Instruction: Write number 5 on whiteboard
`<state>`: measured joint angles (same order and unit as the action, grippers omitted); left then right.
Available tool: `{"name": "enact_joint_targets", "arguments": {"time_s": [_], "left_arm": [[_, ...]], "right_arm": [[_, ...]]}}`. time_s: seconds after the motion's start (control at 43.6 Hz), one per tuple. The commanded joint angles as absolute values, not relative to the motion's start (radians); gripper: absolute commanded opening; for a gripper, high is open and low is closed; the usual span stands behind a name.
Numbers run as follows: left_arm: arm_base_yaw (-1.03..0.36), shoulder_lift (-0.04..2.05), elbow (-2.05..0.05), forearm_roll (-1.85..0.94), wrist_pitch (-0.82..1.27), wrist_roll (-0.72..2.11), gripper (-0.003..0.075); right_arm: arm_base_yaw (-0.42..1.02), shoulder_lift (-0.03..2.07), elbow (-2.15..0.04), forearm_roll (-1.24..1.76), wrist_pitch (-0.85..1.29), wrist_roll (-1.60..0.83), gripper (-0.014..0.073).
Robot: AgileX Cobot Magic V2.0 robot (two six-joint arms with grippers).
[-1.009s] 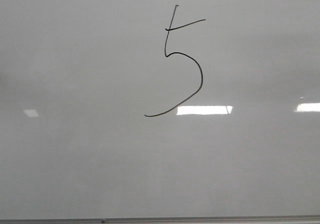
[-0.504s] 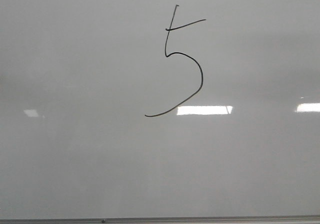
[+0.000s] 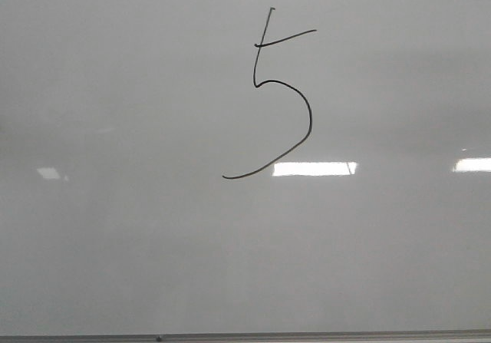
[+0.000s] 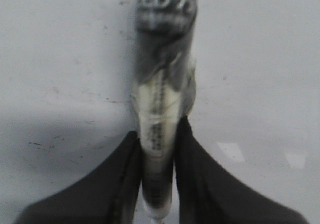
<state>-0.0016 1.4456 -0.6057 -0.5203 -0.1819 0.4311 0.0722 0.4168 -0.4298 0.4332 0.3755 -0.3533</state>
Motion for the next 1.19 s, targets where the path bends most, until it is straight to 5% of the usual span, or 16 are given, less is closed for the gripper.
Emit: {"name": "enact_joint_targets", "arguments": {"time_s": [0.0,0.504,0.963,1.169], "left_arm": [[-0.006,1.423,-0.634,-0.516,-0.244,0.429,0.0276],[-0.006,1.353,-0.634,-0.516,-0.189,0.434,0.0524],[-0.006,0.963,-0.561,-0.456,-0.048,0.434,0.047],[-0.006,0.787,-0.561,-0.427,0.042,0.434,0.0298]], "right_arm": [[0.064,0.419,-0.456,0.445,0.302,-0.356,-0.0069],[0.064,0.419,-0.456,0.445,0.305,-0.356,-0.0069],[0.064,0.419,-0.456,0.445,0.305,-0.356,-0.0069],[0.064,0.419,-0.456,0.445,0.305,-0.356,-0.0069]]}}
